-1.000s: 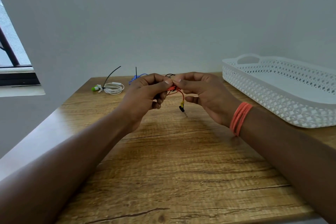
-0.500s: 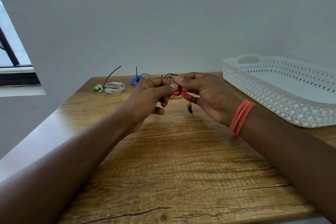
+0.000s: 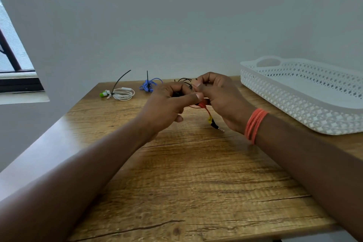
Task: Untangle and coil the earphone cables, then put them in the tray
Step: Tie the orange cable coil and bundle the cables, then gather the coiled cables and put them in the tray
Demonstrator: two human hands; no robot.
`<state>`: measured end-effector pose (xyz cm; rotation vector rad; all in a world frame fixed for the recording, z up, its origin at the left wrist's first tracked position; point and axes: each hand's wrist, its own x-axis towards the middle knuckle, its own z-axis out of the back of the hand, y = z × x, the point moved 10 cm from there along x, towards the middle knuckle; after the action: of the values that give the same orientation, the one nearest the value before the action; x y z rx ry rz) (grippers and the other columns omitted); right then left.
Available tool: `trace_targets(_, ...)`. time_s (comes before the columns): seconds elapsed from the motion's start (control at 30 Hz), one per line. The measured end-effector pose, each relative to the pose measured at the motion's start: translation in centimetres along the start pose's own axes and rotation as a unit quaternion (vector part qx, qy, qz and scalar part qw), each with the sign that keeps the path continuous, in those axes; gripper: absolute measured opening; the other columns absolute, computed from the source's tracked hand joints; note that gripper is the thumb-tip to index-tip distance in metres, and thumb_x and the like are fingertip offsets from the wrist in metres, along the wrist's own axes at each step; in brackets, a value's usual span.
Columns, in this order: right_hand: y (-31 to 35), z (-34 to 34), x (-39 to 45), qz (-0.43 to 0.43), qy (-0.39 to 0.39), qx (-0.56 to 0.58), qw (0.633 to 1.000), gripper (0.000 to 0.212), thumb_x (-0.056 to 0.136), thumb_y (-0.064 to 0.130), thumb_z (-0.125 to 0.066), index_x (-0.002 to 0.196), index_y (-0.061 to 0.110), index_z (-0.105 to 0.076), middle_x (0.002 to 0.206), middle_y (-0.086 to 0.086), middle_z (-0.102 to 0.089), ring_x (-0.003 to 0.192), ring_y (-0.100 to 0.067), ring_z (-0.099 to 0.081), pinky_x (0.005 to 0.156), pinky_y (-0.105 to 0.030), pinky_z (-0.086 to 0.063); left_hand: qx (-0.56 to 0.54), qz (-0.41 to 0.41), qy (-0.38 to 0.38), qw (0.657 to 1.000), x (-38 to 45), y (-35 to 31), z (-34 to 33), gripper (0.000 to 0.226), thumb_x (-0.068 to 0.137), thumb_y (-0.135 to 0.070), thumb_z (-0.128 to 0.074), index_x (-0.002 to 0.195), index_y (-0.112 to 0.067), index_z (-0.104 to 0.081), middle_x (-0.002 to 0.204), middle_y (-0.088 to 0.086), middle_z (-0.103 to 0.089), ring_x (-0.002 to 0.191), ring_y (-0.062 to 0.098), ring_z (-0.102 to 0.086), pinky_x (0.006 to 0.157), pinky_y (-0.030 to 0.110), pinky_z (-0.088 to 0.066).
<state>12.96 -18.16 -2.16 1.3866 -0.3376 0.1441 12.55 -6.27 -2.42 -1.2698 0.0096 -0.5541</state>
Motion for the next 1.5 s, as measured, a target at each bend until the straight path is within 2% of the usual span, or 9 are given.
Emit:
trace_targets(0.13,1.2,0.4,0.2,0.048,-0.031,-0.037,0.998,0.008,0.096,0.012,-0.056,0.093,0.005,-0.059,0.07,-0.005,-0.061,0.057,-0.004,-0.056,0.059,-0.014,-0.047,0.003,0.03,-0.007,1.0,0.3,0.3,0.2,0.014,0.087,-0.024,-0.067,0.075,-0.016,-0.065,0.07,-0.013,-0.058,0.072,0.004,-0.051,0.06,0.022,-0.045)
trace_targets(0.3,1.8,-0.1,0.9,0.071,-0.031,-0.09,0.993,0.007,0.097,0.01,-0.054,0.092,0.006,-0.058,0.07,-0.004,-0.061,0.06,-0.009,-0.057,0.063,-0.024,-0.048,-0.018,0.049,-0.022,0.998,0.2,0.0,0.0,0.016,0.089,-0.016,-0.061,0.072,-0.016,-0.062,0.057,-0.019,-0.059,0.052,-0.01,-0.047,0.064,0.026,-0.037)
trace_targets(0.5,2.3,0.4,1.4,0.098,-0.075,-0.105,0.987,0.007,0.093,0.006,-0.059,0.088,0.001,-0.06,0.067,-0.01,-0.061,0.055,-0.01,-0.053,0.056,-0.022,-0.044,-0.008,0.059,-0.051,0.997,0.6,-0.1,0.2,0.017,0.088,-0.018,-0.062,0.077,-0.007,-0.067,0.066,-0.006,-0.062,0.049,-0.009,-0.048,0.061,0.023,-0.035)
trace_targets(0.67,2.5,0.7,1.6,0.113,-0.076,-0.086,0.987,0.008,0.089,0.007,-0.066,0.083,0.002,-0.062,0.073,-0.018,-0.067,0.066,-0.023,-0.064,0.066,-0.034,-0.055,0.009,0.051,-0.043,0.998,0.8,0.0,1.0,0.017,0.085,-0.017,-0.066,0.08,-0.002,-0.072,0.086,0.016,-0.07,0.071,0.013,-0.059,0.07,0.026,-0.047)
trace_targets(0.83,2.4,0.4,2.2,0.089,-0.018,-0.052,0.995,0.008,0.088,0.01,-0.068,0.091,0.003,-0.07,0.073,-0.005,-0.068,0.067,-0.007,-0.064,0.065,-0.019,-0.051,0.024,0.004,-0.159,0.987,0.9,-0.6,6.5,0.01,0.072,-0.023,-0.081,0.064,-0.023,-0.076,0.106,0.003,-0.06,0.095,0.012,-0.061,0.085,0.034,-0.051)
trace_targets(0.97,0.1,0.9,3.4,0.024,-0.021,-0.156,0.987,0.01,0.081,0.01,-0.075,0.087,0.012,-0.068,0.078,0.0,-0.065,0.072,-0.01,-0.06,0.068,-0.026,-0.053,-0.037,-0.013,-0.223,0.974,0.4,-0.6,10.0,0.007,0.081,-0.019,-0.075,0.073,-0.019,-0.074,0.065,-0.017,-0.067,0.066,-0.005,-0.059,0.065,0.018,-0.045)
trace_targets(1.1,-1.1,0.7,5.1,0.011,-0.024,-0.244,0.97,0.015,0.078,0.007,-0.076,0.083,0.016,-0.065,0.076,0.001,-0.062,0.069,-0.008,-0.059,0.062,-0.016,-0.044,-0.065,0.012,-0.257,0.964,0.7,1.3,11.1,0.012,0.081,-0.026,-0.075,0.087,-0.016,-0.074,0.089,0.0,-0.063,0.079,0.012,-0.054,0.073,0.026,-0.045)
trace_targets(1.4,-2.7,-3.3,10.4,0.055,-0.022,-0.379,0.923,0.028,0.076,0.028,-0.079,0.1,0.014,-0.071,0.087,0.003,-0.059,0.083,-0.013,-0.057,0.075,-0.027,-0.046,-0.086,0.013,-0.279,0.956,1.4,2.6,12.6,0.005,0.083,-0.017,-0.074,0.085,-0.013,-0.073,0.052,-0.014,-0.058,0.051,-0.005,-0.052,0.064,0.021,-0.042)
trace_targets(1.5,-3.9,-4.5,11.6,0.047,-0.011,-0.443,0.895,0.022,0.086,0.025,-0.068,0.105,0.015,-0.071,0.11,-0.006,-0.064,0.101,-0.024,-0.062,0.086,-0.031,-0.049,-0.069,0.002,-0.281,0.957,1.5,2.8,12.7,0.005,0.081,-0.019,-0.076,0.082,-0.015,-0.074,0.072,0.004,-0.063,0.067,0.009,-0.054,0.066,0.023,-0.042)
